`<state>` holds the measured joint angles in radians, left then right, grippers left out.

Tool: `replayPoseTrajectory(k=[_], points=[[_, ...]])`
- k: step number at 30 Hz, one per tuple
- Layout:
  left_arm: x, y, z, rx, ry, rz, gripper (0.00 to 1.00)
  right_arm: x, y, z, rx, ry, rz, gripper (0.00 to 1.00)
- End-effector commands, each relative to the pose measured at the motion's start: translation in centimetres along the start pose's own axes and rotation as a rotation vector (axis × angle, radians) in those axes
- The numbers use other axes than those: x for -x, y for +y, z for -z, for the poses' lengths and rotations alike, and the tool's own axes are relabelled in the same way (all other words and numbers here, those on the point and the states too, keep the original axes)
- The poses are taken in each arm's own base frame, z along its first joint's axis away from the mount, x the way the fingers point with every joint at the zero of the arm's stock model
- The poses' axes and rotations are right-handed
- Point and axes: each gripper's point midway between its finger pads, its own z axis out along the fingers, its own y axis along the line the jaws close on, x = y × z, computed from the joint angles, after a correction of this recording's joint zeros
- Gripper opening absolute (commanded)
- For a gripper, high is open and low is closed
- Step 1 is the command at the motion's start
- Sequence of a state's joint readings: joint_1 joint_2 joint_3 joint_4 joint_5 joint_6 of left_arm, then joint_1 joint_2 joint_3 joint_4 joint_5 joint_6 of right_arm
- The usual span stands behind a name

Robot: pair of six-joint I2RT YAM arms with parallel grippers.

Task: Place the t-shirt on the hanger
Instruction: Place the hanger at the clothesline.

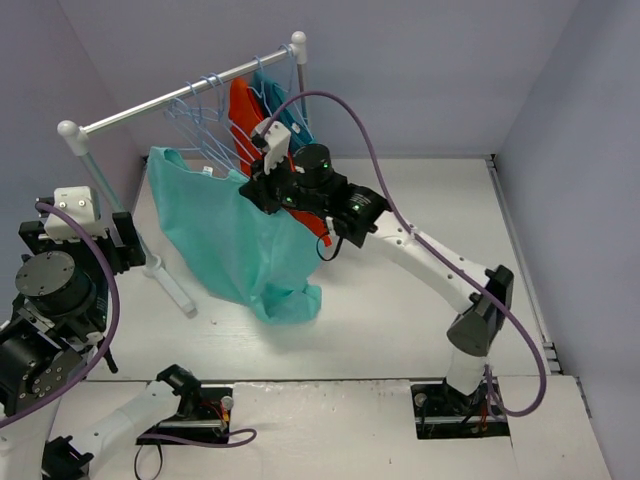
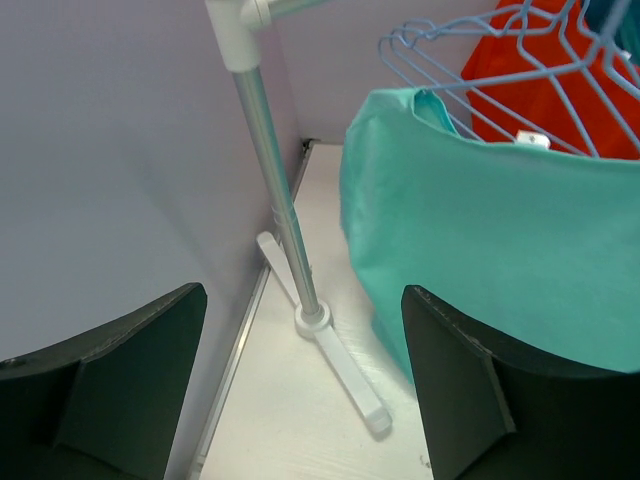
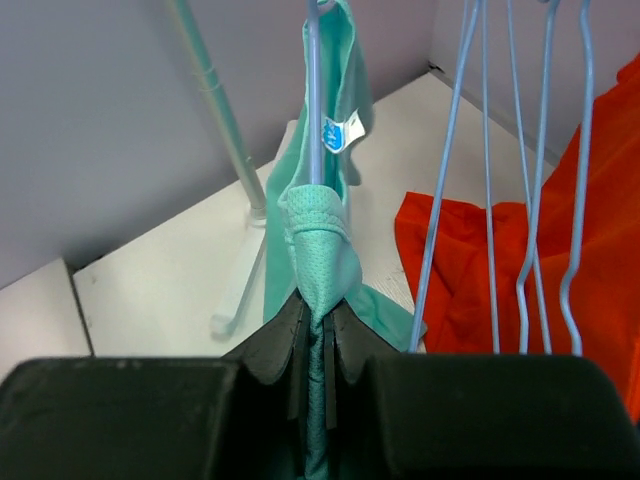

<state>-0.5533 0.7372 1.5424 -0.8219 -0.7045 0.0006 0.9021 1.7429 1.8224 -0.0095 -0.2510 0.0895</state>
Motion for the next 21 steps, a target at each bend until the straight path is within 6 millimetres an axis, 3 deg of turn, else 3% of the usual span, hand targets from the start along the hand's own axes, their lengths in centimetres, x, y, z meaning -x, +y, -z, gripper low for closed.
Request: replayPoseTrajectory(k=[1,2,7,8,10,17,21], points=[[-1.8,-0.5,0.1,-0.012,0.03,0.046,0.75,9.0,-0.6,-0.4,-0.11,-0.286,-0.023,0.0],[-1.9,-0.6,0.2,-0.02,0.033,0.051,0.75,8.5,-0.8,-1.0,-0.116,-0.278,-0.032,0.0],[-5.0,-1.2,0.7,-0.052,0.08,0.056,0.77,10.0,-0.7,-3.6,-0.113,-0.332,-0.062,0.0],[-5.9,-1.5,0.5,-0.055,0.099,0.044,0.78,11.2,-0.3,-3.6,-0.105,-0.361,-0.064,0.0],[-6.8,-1.8,0.6,-0.069,0.112,0.047,0.79,10.3,-0.4,-5.3,-0.102,-0.349,-0.067,0.0],[-9.4,-2.3,1.1,-0.1,0.137,0.066,0.79,8.6,-0.2,-8.2,-0.096,-0.335,-0.082,0.0],[-11.0,-2.2,1.3,-0.091,0.149,0.073,0.79,6.0,0.6,-10.0,-0.082,-0.293,-0.077,0.0]])
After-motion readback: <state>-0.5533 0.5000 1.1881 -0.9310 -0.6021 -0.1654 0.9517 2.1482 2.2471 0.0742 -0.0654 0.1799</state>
